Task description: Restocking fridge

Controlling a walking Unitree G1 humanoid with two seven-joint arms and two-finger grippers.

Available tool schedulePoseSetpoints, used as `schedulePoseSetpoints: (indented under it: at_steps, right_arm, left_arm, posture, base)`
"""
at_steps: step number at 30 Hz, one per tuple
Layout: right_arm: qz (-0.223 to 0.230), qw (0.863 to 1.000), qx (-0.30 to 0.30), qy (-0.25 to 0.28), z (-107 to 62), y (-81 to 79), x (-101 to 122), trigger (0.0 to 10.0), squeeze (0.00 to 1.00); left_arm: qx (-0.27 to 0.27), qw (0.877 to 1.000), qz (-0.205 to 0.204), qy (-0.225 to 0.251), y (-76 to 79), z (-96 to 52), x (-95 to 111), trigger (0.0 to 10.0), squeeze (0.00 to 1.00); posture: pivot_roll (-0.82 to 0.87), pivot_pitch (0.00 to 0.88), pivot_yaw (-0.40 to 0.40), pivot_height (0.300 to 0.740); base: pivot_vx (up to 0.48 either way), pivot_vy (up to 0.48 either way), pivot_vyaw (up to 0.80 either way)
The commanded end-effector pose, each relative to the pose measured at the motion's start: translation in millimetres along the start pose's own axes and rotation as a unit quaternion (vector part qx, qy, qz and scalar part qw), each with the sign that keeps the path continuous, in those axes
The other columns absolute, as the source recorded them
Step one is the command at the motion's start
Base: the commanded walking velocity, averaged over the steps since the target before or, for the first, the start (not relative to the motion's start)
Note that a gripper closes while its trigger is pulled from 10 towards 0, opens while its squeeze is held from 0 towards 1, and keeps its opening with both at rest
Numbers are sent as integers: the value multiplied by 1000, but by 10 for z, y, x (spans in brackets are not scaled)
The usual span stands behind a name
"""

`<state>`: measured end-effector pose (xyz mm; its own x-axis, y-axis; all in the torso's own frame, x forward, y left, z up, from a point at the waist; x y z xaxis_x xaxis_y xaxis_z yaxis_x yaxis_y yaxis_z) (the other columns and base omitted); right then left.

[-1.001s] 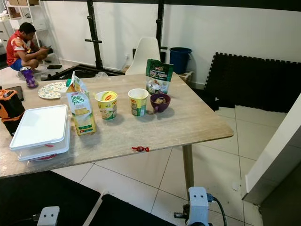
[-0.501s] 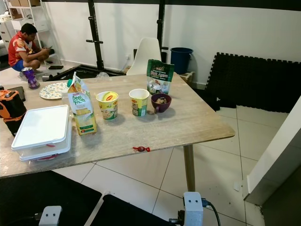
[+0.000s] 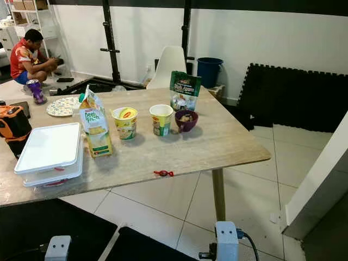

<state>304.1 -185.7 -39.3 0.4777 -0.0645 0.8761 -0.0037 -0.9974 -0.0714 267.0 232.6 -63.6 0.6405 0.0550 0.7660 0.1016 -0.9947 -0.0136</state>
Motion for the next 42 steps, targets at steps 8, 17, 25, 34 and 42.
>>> schedulePoseSetpoints:
  at_steps: [8, 17, 25, 34, 42]
  right_arm:
    - [5, 1000, -7, -17, -55, 51, -135, 10000, 0]
    - [5, 1000, -4, -17, -43, 30, -118, 10000, 0]
    - [3, 1000, -1, -20, -39, 0, -129, 10000, 0]
    - [-6, 999, -3, -34, -93, 88, -223, 10000, 0]
    - [-12, 999, -11, -46, -146, 200, -298, 10000, 0]
  left_arm:
    - [2, 1000, 9, -13, -37, -16, -83, 10000, 0]
    - [1, 1000, 12, -10, -58, -9, -49, 10000, 0]
    - [1, 1000, 12, -9, -15, -1, -52, 10000, 0]
    - [-5, 1000, 20, -11, 84, -9, -122, 10000, 35]
    - [-31, 999, 41, -16, 202, -21, -177, 10000, 0]
  posture:
    - [27, 69, 12, 734]
    - [30, 78, 24, 734]
    - [10, 77, 5, 734]
    - [5, 95, -20, 734]
    - [38, 105, -7, 734]
  base:
    - [0, 0, 0]
    - [0, 0, 0]
    - [0, 0, 0]
    - [0, 0, 0]
    - [0, 0, 0]
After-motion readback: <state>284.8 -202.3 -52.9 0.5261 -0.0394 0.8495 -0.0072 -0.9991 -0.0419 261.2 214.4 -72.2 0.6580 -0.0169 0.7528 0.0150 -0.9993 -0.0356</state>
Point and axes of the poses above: a point about 5 cm out from each wrist's last joint towards the gripper, its own z axis pointing out of the wrist towards the gripper, its own x axis along the axis of the wrist's last joint, y = z × x, the point moved 4 cm from there along z, pointing out of the wrist towards the gripper
